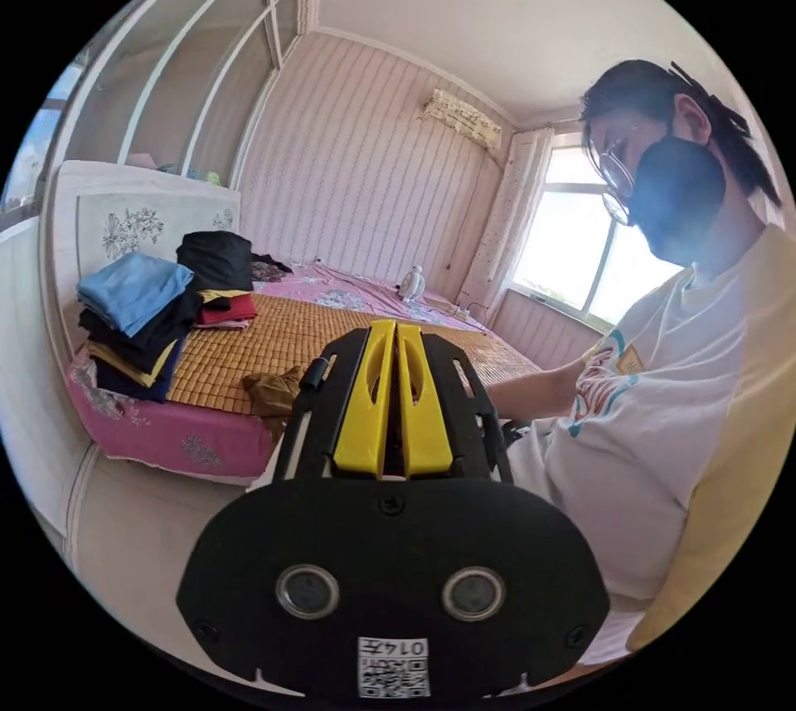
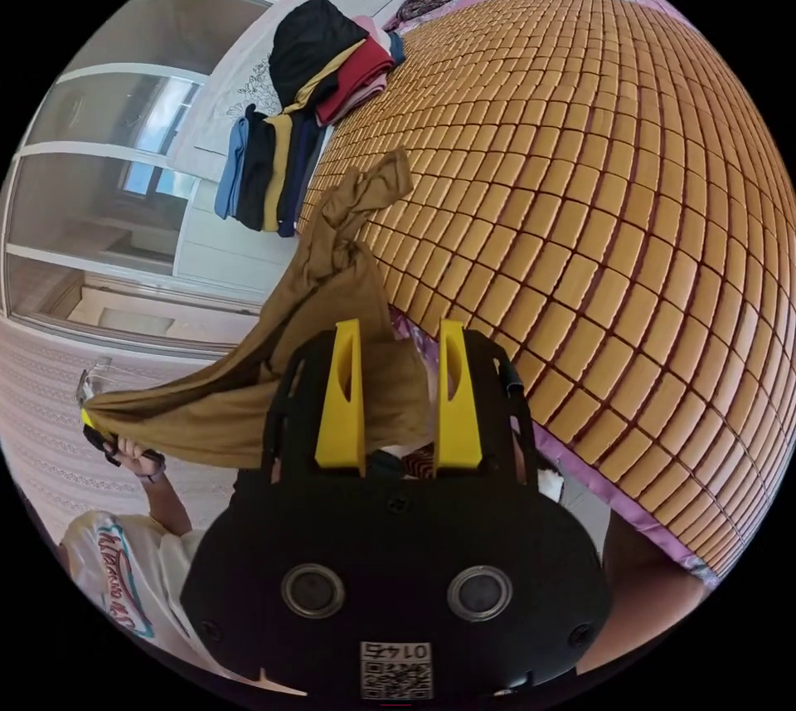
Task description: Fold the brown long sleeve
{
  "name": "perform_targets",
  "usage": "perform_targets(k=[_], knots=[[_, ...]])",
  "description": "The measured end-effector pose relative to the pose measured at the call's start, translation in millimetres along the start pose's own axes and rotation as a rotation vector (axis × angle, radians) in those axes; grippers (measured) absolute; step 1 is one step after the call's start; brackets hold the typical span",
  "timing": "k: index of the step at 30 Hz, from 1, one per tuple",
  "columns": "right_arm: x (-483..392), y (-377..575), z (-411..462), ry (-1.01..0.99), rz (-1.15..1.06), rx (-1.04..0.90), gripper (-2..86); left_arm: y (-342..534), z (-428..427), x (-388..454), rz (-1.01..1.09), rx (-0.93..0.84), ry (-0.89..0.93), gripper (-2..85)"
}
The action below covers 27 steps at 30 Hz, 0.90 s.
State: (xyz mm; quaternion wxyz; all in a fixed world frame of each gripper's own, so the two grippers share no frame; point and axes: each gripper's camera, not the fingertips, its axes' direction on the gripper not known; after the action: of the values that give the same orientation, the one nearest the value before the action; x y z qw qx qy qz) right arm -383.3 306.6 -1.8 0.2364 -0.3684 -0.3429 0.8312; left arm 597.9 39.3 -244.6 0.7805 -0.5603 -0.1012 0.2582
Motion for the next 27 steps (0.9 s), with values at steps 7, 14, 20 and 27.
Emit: perform_targets(k=[7, 14, 20, 27], knots=[[52, 37, -1, -0.21, 0.047, 0.017, 15.9, 42, -58, -77, -0.219, 0.093, -0.201, -1.0], [64, 46, 18, -0.409, 0.032, -0.132, 5.7, 72, -84, -108, -0.304, 0.088, -0.277, -1.0], [61, 37, -40, -0.51, -0.047, -0.023, 0.6, 73, -101, -117, -0.292, 0.109, -0.315, -1.0], [3, 5, -212, -0.684, -0.215, 0.419, -0.1, -9, -115, -114, -0.108, 0.194, -0.284, -1.0]])
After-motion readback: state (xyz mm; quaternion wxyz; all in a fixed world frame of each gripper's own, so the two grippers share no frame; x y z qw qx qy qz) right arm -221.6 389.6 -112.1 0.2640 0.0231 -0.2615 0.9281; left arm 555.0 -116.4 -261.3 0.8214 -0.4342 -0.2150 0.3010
